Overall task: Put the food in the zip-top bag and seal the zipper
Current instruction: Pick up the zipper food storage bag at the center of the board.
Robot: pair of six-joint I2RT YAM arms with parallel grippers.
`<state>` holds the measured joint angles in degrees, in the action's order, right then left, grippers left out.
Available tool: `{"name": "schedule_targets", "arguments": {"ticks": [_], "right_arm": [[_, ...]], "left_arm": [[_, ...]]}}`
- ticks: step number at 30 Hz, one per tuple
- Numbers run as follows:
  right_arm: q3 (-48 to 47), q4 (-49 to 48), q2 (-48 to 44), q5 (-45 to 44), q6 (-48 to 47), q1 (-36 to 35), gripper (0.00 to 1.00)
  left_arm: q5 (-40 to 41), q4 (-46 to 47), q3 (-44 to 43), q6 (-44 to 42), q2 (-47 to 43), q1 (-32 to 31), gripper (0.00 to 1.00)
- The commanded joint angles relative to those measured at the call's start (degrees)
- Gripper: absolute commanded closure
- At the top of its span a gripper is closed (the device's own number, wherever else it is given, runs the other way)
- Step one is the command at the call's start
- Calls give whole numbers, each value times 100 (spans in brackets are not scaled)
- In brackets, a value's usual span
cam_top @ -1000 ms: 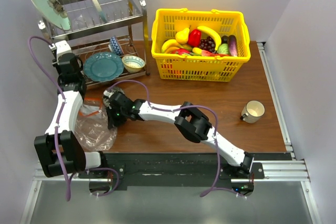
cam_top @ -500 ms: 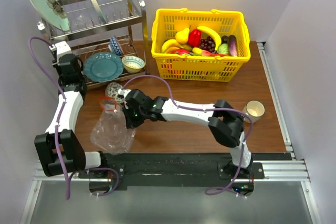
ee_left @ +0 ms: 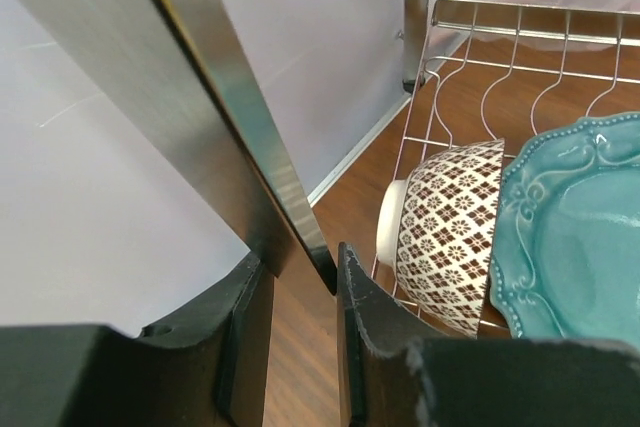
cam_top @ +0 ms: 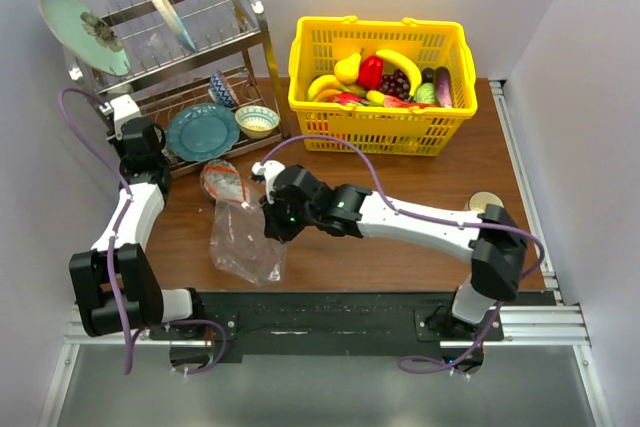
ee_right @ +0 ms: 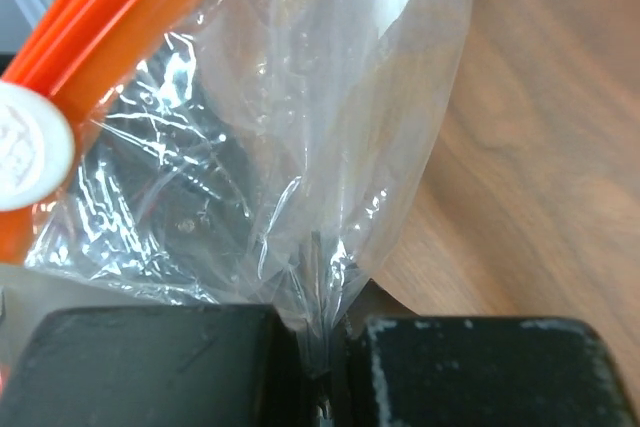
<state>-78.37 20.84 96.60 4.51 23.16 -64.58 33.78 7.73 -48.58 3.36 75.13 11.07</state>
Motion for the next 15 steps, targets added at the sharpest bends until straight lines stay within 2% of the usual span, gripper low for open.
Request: {"name": "schedule_targets", "arguments": {"ticks": [1, 8, 10, 11, 12, 14, 15], "right_arm": [[137, 104, -659, -521, -198, 313, 100], [269, 280, -1037, -644, -233, 788, 100], [287, 315, -1064, -680, -242, 929, 100], [296, 324, -1064, -671, -250, 964, 100], [304, 324, -1090, -662, -242, 1051, 100], [339, 298, -1090, -653, -233, 1105, 100], [340, 289, -1090, -645, -224, 1149, 100]], "left_arm": [[58, 1811, -179, -529, -561, -158, 100], [234, 1671, -55, -485, -605, -149, 100], [444, 1418, -90, -380, -666, -158, 83], [506, 1285, -160, -379, -675, -149, 58], [568, 1127, -213, -171, -684, -149, 49], [691, 661, -354, 7, -763, -149, 38], [700, 547, -380, 59, -798, -158, 37]]}}
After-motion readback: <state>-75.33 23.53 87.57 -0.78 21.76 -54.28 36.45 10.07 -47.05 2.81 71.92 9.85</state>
